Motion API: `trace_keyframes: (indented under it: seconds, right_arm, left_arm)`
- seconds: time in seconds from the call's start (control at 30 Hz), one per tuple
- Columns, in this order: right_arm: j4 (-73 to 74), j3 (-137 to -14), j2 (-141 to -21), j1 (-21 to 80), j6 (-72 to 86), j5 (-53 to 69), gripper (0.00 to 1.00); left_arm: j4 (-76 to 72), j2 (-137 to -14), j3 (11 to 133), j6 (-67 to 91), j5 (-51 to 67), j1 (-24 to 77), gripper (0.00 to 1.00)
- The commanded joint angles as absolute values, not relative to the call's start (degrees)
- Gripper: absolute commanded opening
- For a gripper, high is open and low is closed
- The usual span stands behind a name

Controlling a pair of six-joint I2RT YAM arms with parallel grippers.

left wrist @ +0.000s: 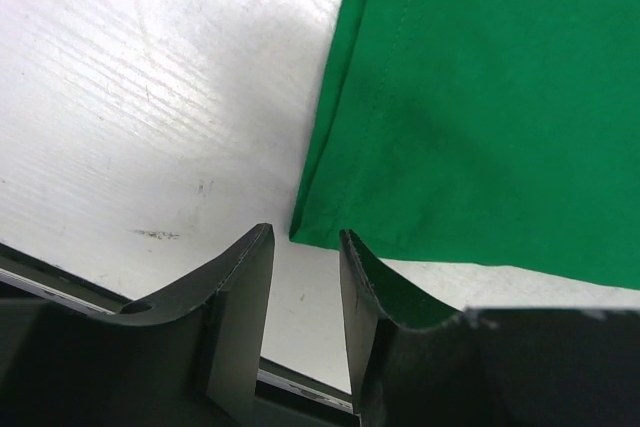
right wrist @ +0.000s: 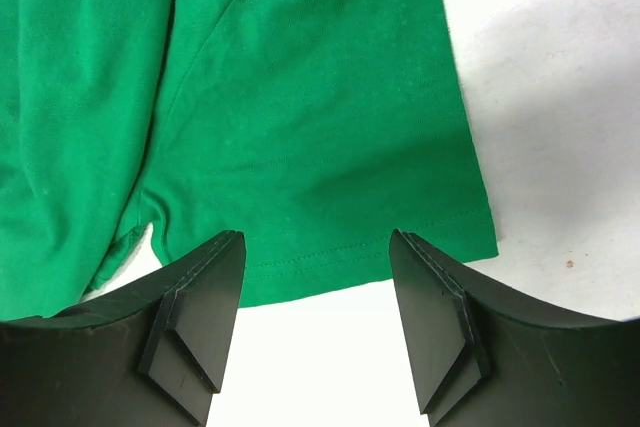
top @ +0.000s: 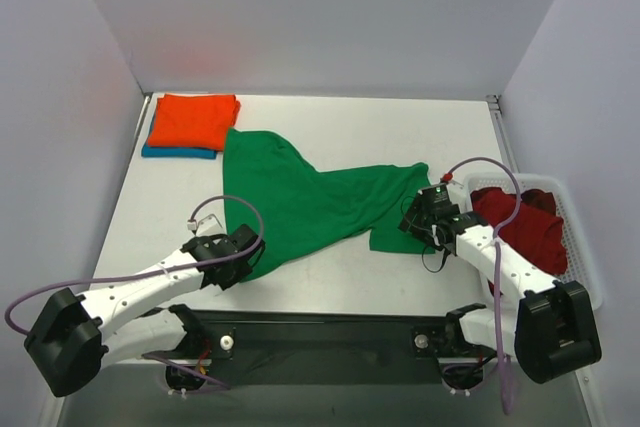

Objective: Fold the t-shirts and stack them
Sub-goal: Flatten out the tshirt

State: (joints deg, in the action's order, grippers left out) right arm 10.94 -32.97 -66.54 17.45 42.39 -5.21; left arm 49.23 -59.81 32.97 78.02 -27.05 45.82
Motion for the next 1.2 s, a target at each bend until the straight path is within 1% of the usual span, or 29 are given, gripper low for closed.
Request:
trace_keyframes:
  seconds: [0.0, 0.3, 0.37, 0.4, 0.43, 0.47, 0.57, 0.63, 0.77, 0.8, 0.87, 0.9, 1.03, 1.13, 1.17]
  right_arm:
    - [11.8, -33.9, -67.4, 17.7, 42.5, -7.5, 0.6]
    - [11.5, -33.9, -66.6, 17.6, 41.4, -8.2, 0.6]
    - [11.5, -33.8, -66.6, 17.5, 41.3, -8.3, 0.6]
    - [11.4, -33.7, -66.6, 17.4, 41.2, -8.4, 0.6]
    - [11.4, -33.7, -66.6, 17.4, 41.3, -8.4, 0.6]
    - [11.3, -33.7, -66.7, 17.3, 41.2, -8.4, 0.6]
    - [11.3, -34.1, -66.7, 17.1, 41.0, -8.3, 0.6]
    - [11.5, -34.4, -66.7, 16.4, 40.7, -8.2, 0.6]
    - [11.6, -35.9, -67.5, 13.8, 40.2, -7.6, 0.6]
    - [11.6, -36.4, -67.9, 12.9, 40.1, -7.4, 0.61]
    - [11.6, -38.0, -69.5, 11.0, 39.6, -6.9, 0.61]
    - [11.7, -38.7, -70.1, 10.4, 39.6, -6.9, 0.61]
    - [11.3, -41.2, -74.1, 8.7, 38.9, -7.4, 0.6]
    - [9.9, -42.2, -77.3, 8.7, 39.5, -6.9, 0.56]
    - [9.5, -42.1, -78.6, 8.7, 39.9, -7.1, 0.56]
  left_arm:
    - [44.7, -61.5, 32.4, 80.2, -25.6, 46.1, 0.43]
    - [39.8, -68.2, 32.6, 80.2, -26.2, 46.1, 0.43]
    - [39.7, -69.1, 32.2, 80.6, -26.3, 46.1, 0.4]
    - [38.9, -69.5, 31.2, 80.7, -26.1, 46.1, 0.37]
    - [38.3, -69.5, 30.7, 80.8, -25.8, 46.1, 0.32]
    - [38.0, -69.4, 30.2, 80.9, -25.7, 46.1, 0.22]
    - [36.9, -68.3, 29.2, 79.5, -25.8, 44.7, 0.0]
    - [38.2, -65.6, 29.5, 78.0, -26.2, 42.5, 0.0]
    - [37.4, -58.1, 31.7, 69.7, -24.9, 33.9, 0.0]
    - [36.9, -55.7, 32.5, 68.4, -24.7, 30.4, 0.0]
    - [36.7, -54.0, 35.2, 64.7, -23.8, 26.6, 0.0]
    - [36.5, -53.1, 36.2, 63.7, -23.2, 22.6, 0.0]
    - [34.4, -53.0, 39.4, 58.6, -17.6, 15.1, 0.0]
    - [33.8, -54.3, 40.6, 57.4, -15.9, 13.7, 0.0]
    - [33.7, -54.6, 40.8, 57.3, -15.6, 13.7, 0.0]
